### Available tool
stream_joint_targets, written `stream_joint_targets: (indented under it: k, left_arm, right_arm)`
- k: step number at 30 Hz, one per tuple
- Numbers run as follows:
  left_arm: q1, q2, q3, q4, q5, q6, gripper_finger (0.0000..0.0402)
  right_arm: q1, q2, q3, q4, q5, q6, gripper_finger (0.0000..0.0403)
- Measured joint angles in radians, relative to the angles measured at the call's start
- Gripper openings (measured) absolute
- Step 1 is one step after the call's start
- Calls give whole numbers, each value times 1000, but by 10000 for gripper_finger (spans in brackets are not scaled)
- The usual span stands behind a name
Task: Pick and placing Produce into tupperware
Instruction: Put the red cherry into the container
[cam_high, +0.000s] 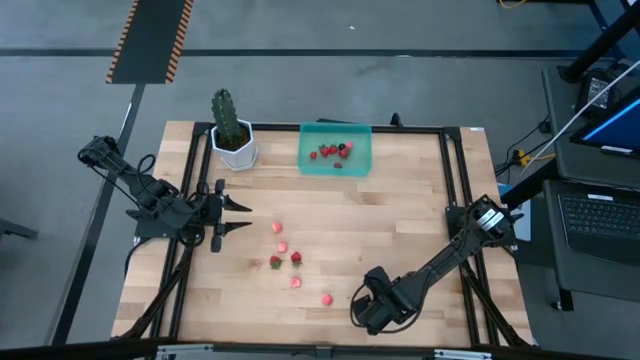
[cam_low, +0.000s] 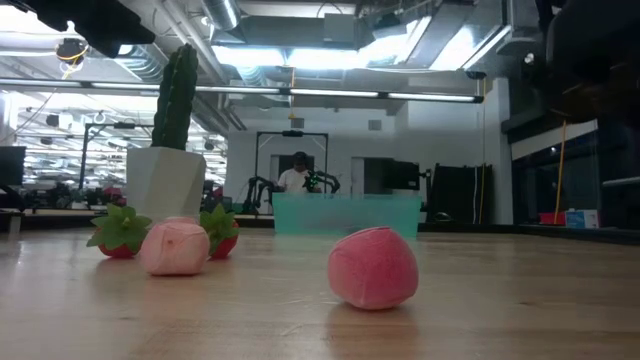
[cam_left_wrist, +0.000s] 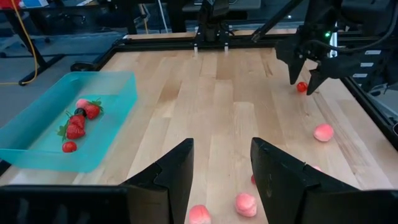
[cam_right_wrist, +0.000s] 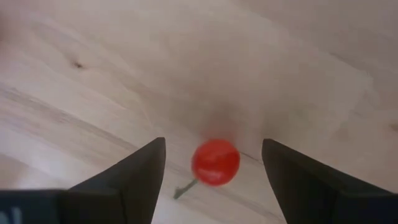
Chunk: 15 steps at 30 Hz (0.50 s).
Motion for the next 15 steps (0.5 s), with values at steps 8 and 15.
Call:
stream_joint_targets:
  k: [8, 15]
  left_arm:
    - [0, 0, 0, 0, 0, 0, 152]
    - [0, 0, 0, 0, 0, -1, 152]
  right_arm:
    - [1, 11, 0, 20, -24, 0, 243]
    - [0, 11, 0, 19, -26, -2, 203]
